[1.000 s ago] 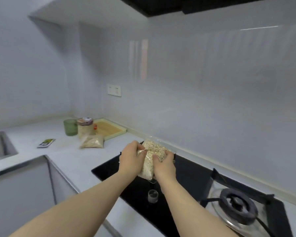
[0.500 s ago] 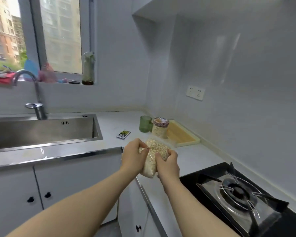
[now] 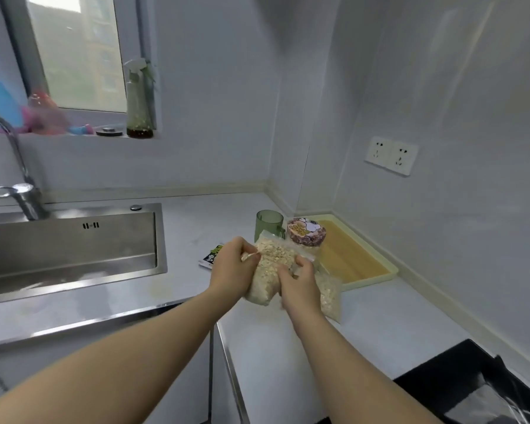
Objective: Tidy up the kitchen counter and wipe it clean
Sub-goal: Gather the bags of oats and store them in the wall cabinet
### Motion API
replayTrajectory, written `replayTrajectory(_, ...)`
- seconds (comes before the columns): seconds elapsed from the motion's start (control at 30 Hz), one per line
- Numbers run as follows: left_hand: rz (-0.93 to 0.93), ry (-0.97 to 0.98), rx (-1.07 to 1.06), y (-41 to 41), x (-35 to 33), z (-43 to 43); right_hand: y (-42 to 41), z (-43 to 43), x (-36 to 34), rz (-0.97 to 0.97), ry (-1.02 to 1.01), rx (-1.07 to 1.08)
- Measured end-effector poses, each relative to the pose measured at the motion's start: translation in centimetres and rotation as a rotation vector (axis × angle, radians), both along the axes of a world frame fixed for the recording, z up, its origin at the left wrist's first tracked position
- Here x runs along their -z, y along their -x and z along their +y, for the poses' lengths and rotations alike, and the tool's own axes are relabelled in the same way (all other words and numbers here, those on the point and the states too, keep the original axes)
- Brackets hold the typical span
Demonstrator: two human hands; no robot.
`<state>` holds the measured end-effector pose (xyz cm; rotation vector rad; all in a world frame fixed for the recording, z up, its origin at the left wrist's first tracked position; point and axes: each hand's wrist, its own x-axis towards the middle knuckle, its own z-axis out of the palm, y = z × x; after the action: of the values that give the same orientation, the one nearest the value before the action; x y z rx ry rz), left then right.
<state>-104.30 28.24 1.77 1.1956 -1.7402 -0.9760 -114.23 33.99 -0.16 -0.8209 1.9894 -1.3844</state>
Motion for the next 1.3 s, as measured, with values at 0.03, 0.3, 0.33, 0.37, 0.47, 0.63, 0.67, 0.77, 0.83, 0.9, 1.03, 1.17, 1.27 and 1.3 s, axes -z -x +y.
replayTrajectory(0.03,-0.001,-0.009,0.002,0.2,0.3,-0.9,0.4,-0.7,0.4,0.013,-0.014,-0.004)
replayTrajectory(0.3,0.082,-0.132,0.036,3.8,2.6,-9.2,4.6,-5.8,2.7,0.143,-0.292,0.131)
replayTrajectory(0.33,0.094,-0.148,0.044,4.2,2.8,-10.2,4.9,-6.5,3.1,0.158,-0.337,0.144)
replayTrajectory(0.37,0.108,-0.164,0.053,4.5,3.0,-11.1,5.2,-7.2,3.5,0.188,-0.389,0.154)
replayTrajectory(0.47,0.13,-0.224,0.087,5.3,3.9,-14.6,5.4,-9.8,4.4,0.282,-0.563,0.175)
replayTrajectory(0.63,0.154,-0.307,0.202,6.0,5.6,-18.6,5.4,-13.0,5.7,0.353,-0.739,0.243)
replayTrajectory(0.67,0.149,-0.324,0.22,6.1,5.9,-19.0,5.4,-13.2,5.9,0.372,-0.763,0.258)
replayTrajectory(0.77,0.122,-0.361,0.265,6.6,7.1,-20.0,5.5,-13.9,6.6,0.426,-0.831,0.316)
replayTrajectory(0.83,0.107,-0.368,0.279,7.0,7.8,-20.2,5.8,-14.0,6.7,0.435,-0.829,0.36)
replayTrajectory(0.9,0.099,-0.382,0.284,7.6,8.3,-20.2,6.3,-14.1,6.8,0.395,-0.803,0.395)
replayTrajectory(1.03,0.061,-0.43,0.286,8.6,8.8,-20.2,7.2,-14.2,6.8,0.245,-0.685,0.52)
replayTrajectory(1.17,-0.022,-0.391,0.301,9.5,8.4,-20.1,7.9,-13.6,5.1,0.156,-0.579,0.65)
replayTrajectory(1.27,-0.11,-0.355,0.307,10.5,8.1,-20.0,8.5,-13.1,3.2,0.137,-0.46,0.726)
replayTrajectory(1.3,-0.14,-0.356,0.31,10.8,7.9,-20.1,8.8,-13.1,2.7,0.122,-0.412,0.752)
